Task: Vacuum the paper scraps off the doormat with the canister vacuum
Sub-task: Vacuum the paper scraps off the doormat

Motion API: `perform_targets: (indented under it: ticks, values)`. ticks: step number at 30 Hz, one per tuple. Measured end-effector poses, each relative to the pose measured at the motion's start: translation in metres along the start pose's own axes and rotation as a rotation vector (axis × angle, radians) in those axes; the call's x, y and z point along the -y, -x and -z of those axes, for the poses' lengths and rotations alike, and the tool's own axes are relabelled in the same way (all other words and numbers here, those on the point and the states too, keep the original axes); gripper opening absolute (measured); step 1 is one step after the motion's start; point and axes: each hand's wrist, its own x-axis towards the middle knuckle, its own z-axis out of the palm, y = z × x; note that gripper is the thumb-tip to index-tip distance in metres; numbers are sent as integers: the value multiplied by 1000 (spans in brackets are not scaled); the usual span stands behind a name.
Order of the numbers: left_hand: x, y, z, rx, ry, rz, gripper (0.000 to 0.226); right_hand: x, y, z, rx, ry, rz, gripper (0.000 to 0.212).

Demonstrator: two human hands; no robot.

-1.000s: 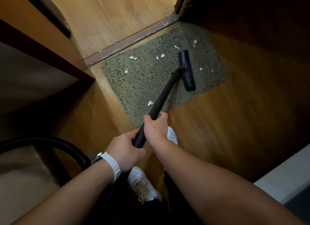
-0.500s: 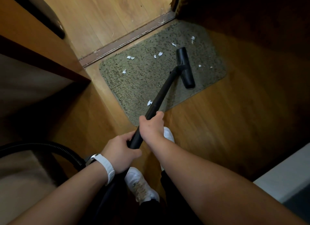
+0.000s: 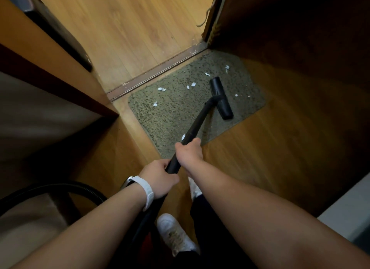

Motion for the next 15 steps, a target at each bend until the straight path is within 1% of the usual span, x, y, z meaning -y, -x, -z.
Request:
perform_targets:
  ticks: [2,5,9,15]
  values:
    - [1,-2,1,15,3,0,29,2,0,-2,-20,7,-10,54]
    - [2,-1,8,20,5,-6,26,5,3,-5,-29,-5,-24,52]
    - [-2,-2,24,32,3,1,27,14,2,-9,-4,-62,-46,55]
    - [-6,3,45,-26,-73,-22,25,22,-1,-19,-12,-140,-57,62]
